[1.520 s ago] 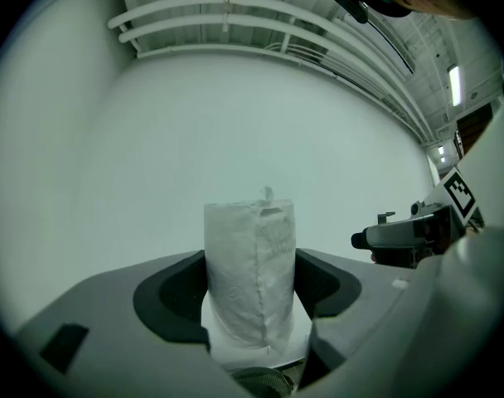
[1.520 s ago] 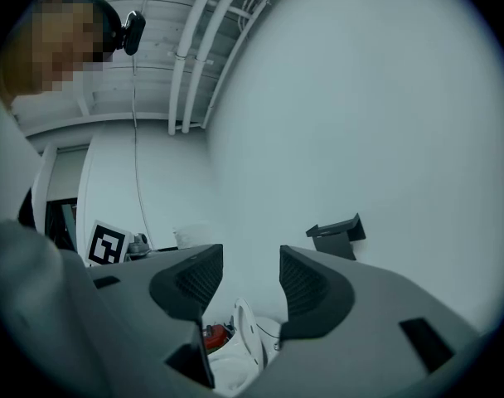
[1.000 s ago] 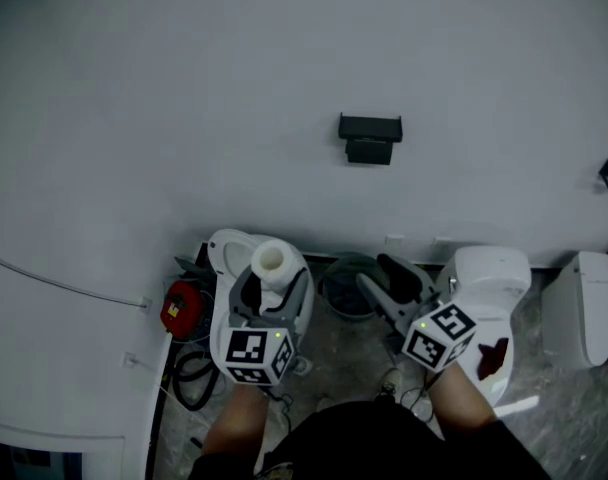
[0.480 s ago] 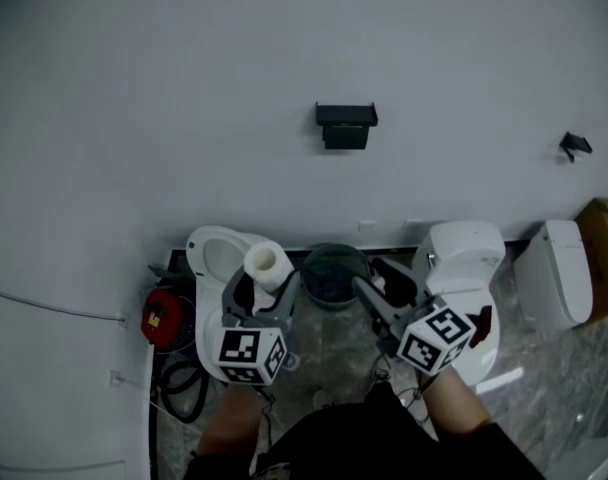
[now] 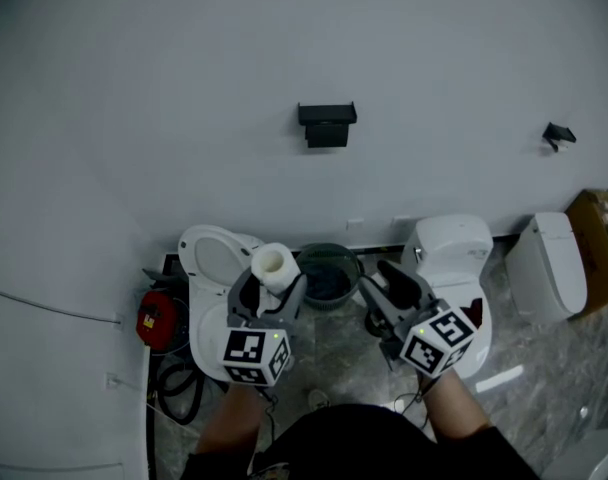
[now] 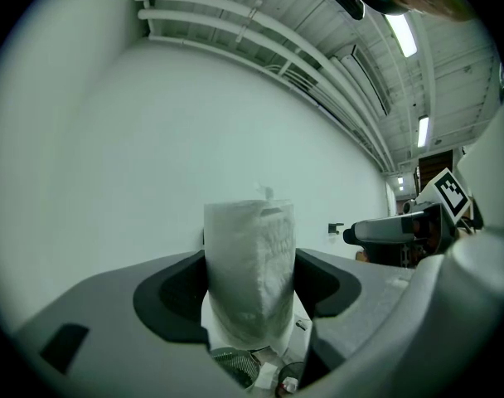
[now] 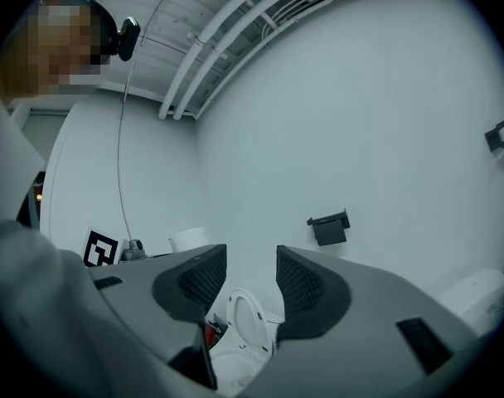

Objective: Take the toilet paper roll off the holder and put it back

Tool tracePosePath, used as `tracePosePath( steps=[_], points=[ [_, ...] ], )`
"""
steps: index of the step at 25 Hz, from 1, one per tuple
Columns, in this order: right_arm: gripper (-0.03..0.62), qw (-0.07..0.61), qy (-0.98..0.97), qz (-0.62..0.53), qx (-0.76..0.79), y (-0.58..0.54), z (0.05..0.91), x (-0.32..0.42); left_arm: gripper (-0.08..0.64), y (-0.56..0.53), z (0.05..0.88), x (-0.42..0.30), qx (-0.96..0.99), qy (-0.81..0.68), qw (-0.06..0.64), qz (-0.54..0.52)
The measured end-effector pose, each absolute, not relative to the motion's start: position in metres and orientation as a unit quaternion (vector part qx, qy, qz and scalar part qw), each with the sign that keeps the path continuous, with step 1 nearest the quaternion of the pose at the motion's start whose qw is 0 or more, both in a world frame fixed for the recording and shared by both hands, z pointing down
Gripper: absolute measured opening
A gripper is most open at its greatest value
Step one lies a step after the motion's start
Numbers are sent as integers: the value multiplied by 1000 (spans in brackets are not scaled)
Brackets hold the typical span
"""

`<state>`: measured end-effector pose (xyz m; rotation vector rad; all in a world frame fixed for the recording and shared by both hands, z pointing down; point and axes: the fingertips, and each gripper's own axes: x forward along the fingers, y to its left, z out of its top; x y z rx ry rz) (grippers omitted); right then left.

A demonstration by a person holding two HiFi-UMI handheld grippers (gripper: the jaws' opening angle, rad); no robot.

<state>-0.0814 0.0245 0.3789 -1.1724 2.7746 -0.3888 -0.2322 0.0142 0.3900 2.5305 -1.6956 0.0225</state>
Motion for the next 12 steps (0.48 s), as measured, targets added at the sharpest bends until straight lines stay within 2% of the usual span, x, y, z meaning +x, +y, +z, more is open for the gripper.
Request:
tracePosePath(
  steps=[12],
  points=[
    [167,62,919,-129,-368,74,370,30,307,70,380,-120,822,-567,45,19]
  ],
)
